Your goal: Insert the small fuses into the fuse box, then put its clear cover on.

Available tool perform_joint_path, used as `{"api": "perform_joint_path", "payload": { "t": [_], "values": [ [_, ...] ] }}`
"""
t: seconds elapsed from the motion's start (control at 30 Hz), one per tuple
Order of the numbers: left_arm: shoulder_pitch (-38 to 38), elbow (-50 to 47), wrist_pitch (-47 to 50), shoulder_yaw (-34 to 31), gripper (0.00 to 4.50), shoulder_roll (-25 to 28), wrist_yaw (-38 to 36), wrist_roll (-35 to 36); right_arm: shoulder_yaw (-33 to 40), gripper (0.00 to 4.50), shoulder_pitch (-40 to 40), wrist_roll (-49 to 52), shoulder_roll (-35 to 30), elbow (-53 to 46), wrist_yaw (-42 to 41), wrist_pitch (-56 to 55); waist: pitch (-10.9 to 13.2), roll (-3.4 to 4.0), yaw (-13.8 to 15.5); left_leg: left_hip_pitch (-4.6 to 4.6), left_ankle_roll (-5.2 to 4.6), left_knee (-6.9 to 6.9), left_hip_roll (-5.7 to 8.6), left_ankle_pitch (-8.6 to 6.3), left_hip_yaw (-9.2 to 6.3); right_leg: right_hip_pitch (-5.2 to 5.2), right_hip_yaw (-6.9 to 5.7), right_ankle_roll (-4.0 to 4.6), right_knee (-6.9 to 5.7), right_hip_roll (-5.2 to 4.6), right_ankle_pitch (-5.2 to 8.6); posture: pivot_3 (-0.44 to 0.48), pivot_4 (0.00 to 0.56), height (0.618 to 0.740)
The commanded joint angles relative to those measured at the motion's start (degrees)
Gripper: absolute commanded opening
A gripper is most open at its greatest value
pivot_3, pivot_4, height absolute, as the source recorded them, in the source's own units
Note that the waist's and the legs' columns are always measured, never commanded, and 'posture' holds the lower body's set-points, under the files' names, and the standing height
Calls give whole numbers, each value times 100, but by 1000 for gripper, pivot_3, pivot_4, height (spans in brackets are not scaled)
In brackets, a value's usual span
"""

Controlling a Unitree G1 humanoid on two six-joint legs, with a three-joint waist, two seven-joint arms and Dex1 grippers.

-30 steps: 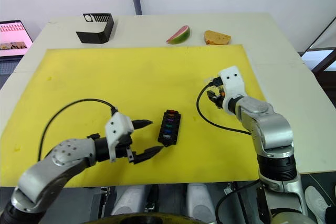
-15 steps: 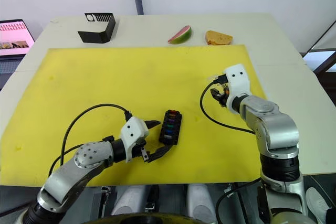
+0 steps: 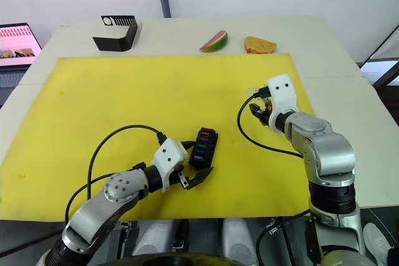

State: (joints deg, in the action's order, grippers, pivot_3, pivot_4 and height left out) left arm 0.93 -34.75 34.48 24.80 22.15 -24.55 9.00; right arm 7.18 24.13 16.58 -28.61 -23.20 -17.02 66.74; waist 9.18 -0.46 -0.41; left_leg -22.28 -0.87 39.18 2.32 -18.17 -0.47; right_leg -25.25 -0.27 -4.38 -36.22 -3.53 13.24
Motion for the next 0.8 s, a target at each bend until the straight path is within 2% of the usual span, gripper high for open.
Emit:
{"api": "perform_joint_path", "payload": {
  "t": [0.03, 0.2, 0.37, 0.8],
  "values": [
    [62, 100, 32, 9, 4500, -27, 89, -173, 60, 1706, 118, 41, -39, -116, -11, -11, 0, 0, 5, 0, 0, 0, 0, 0, 0, 1, 0, 0, 0, 0, 0, 0, 150, 740],
    [267, 128, -130, -202, 4500, 132, -219, -79, 73, 1706, 116, 46, -45, -149, -26, -12, 0, 0, 8, 1, 0, 1, 0, 0, 0, 2, 0, 0, 0, 0, 0, 0, 150, 740],
    [302, -68, -52, -149, 4500, 139, -394, 47, 80, 1706, 113, 49, -26, -158, -27, -19, 0, 0, -1, 1, 0, 1, 0, 0, 0, 1, 0, 0, 0, 0, 0, 0, 150, 740],
    [121, -299, 567, -420, 4500, -131, -110, 289, 198, 1706, 145, 88, -97, -181, -13, 45, 0, 0, -6, 1, 0, 0, 0, 0, 0, 0, 0, 0, 0, 0, 0, 0, 150, 740]
  ]
}}
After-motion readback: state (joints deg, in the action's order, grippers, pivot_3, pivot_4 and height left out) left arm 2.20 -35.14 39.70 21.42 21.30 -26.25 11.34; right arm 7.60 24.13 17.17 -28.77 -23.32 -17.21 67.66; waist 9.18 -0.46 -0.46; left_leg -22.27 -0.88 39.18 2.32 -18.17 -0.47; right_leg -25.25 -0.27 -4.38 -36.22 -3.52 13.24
